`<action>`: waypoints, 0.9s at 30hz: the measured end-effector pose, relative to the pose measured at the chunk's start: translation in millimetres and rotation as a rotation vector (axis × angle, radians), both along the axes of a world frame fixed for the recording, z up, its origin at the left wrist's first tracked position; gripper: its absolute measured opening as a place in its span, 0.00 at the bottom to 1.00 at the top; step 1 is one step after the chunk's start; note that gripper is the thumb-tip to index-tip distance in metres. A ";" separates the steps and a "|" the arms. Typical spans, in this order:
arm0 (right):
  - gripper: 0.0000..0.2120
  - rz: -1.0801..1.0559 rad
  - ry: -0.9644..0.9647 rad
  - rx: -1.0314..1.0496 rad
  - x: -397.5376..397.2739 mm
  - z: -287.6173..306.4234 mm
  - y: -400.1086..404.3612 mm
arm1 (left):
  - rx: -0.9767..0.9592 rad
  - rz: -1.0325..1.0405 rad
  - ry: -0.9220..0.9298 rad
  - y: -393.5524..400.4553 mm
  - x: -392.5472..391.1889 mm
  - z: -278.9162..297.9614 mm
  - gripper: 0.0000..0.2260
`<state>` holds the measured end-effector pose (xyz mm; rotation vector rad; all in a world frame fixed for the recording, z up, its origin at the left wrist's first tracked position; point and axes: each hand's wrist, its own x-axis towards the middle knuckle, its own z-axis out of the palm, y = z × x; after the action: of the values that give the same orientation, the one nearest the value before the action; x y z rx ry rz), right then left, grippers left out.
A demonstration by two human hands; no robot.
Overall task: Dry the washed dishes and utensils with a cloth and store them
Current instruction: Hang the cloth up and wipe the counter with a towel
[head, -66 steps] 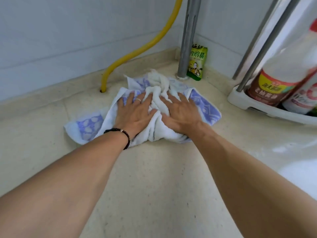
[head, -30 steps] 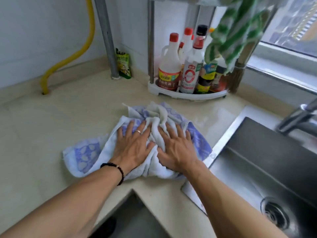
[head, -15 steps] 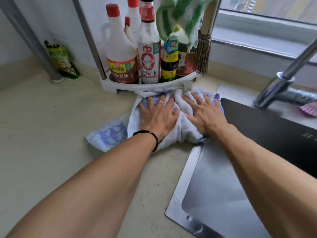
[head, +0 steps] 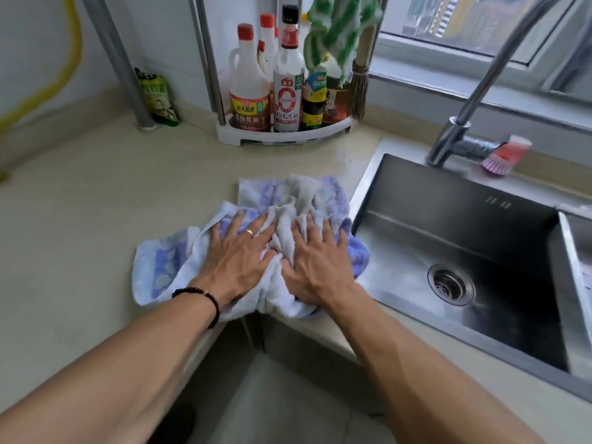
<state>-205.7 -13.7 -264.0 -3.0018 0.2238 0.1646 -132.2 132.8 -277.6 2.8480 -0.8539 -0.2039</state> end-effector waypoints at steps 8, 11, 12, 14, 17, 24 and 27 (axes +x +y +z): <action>0.38 -0.005 0.009 -0.020 -158.1 -3.8 -44.1 | 0.056 -0.107 -0.001 -48.2 -150.8 3.3 0.29; 0.39 -0.092 0.010 -0.017 -204.2 -4.3 -78.1 | 0.017 -0.186 0.059 -90.1 -189.7 6.1 0.29; 0.38 -0.118 0.031 -0.022 -212.8 -2.6 -84.2 | 0.016 -0.207 0.066 -97.8 -195.6 6.5 0.29; 0.39 -0.159 0.069 -0.027 -220.7 -0.6 -88.1 | 0.004 -0.235 0.078 -103.5 -198.4 5.1 0.28; 0.39 -0.204 0.068 -0.031 -217.3 -0.7 -83.1 | -0.030 -0.278 0.099 -97.3 -189.5 3.7 0.27; 0.41 -0.259 0.125 -0.021 -162.4 1.0 -23.6 | -0.109 -0.224 0.080 -37.7 -144.3 5.1 0.26; 0.35 -0.128 0.116 0.019 -118.7 1.5 18.5 | -0.141 -0.213 0.048 16.3 -106.9 3.6 0.32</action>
<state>-324.4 4.8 -262.5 -2.9505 0.4215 0.3254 -239.2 149.0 -274.0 2.6105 -1.1149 -0.2268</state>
